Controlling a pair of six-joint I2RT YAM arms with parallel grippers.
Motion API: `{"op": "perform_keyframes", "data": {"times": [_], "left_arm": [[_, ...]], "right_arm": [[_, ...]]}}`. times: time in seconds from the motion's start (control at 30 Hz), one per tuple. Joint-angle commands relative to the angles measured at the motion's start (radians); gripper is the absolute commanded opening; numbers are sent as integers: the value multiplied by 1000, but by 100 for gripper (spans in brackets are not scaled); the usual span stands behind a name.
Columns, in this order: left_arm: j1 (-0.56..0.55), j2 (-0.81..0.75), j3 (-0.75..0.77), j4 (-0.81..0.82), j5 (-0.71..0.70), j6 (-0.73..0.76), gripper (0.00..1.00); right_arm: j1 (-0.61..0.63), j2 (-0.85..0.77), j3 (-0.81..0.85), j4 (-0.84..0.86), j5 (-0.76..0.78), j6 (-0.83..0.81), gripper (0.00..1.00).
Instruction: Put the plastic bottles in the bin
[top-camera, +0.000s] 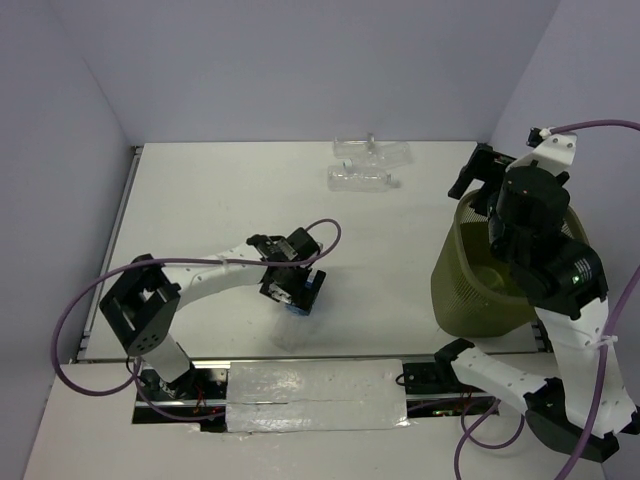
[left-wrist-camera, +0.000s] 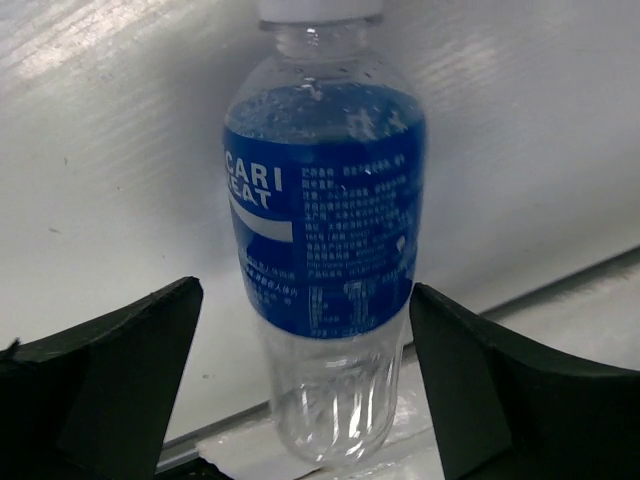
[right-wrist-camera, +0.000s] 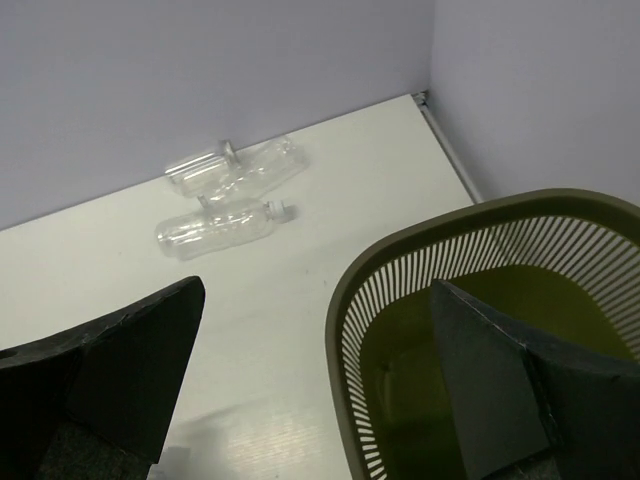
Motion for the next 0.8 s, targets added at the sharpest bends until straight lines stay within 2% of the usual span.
{"op": "perform_keyframes", "data": {"times": [0.0, 0.07, 0.1, 0.17, 0.2, 0.27, 0.3, 0.4, 0.53, 0.6, 0.7, 0.77], "left_arm": [[0, 53, 4, 22, -24, 1, 95], [0, 90, 11, 41, -4, 5, 89], [2, 98, 26, 39, -4, 7, 80], [0, 103, 43, 33, -11, 8, 69], [0, 100, 65, 29, -11, 10, 57], [0, 84, 89, 12, -10, 18, 45], [0, 78, 121, 4, -11, 21, 36], [6, 44, 232, -63, -5, 65, 21], [55, -12, 420, -149, 64, 122, 21], [94, -37, 514, -152, 169, 134, 21], [175, -72, 576, -120, 323, 130, 22], [218, -89, 579, -70, 389, 104, 22]], "right_arm": [[3, -22, 2, 30, -69, 21, 100], [3, -14, 14, 27, -80, 24, 100], [3, -5, 22, 23, -87, 26, 100], [3, 3, 46, 21, -126, 26, 100], [3, 13, 56, 18, -140, 24, 100], [3, 27, 89, 12, -182, 20, 100], [3, 36, 102, 1, -201, 17, 100], [3, 108, 225, -48, -351, 3, 100], [3, 243, 409, -181, -547, 9, 100], [3, 283, 451, -235, -609, 14, 100], [3, 286, 390, -193, -644, 40, 100], [3, 247, 289, -137, -682, 90, 100]]}}
